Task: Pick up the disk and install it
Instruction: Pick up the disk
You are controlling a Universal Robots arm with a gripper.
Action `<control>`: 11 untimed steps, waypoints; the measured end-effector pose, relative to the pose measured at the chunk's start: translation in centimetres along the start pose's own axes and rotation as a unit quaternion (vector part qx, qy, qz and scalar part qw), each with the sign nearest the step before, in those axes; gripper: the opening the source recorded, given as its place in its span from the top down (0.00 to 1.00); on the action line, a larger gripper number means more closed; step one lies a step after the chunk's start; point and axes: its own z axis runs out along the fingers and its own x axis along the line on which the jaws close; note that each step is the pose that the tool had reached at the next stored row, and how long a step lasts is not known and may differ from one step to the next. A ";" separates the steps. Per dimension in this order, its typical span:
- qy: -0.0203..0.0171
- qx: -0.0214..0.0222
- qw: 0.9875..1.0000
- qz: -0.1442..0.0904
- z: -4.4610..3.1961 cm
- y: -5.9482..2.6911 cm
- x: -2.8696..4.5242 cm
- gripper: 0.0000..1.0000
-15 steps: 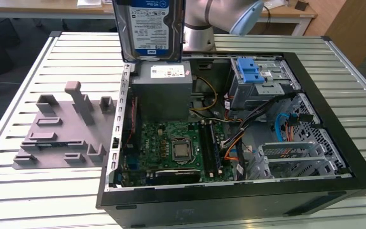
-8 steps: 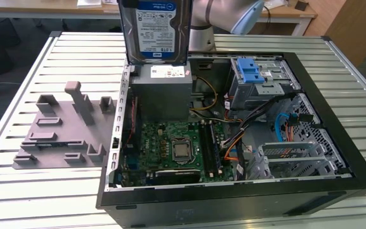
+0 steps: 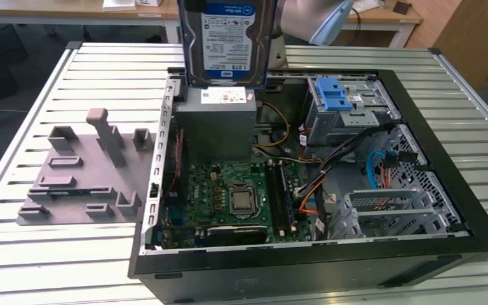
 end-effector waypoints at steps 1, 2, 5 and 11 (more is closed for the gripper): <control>0.000 0.000 1.000 0.000 -0.01 -0.33 0.03 0.64; 0.000 0.000 1.000 0.000 -0.02 -0.68 0.06 0.64; 0.000 0.000 1.000 0.000 -0.05 -1.42 0.30 0.64; 0.000 0.000 1.000 0.000 -0.03 -2.24 1.34 0.64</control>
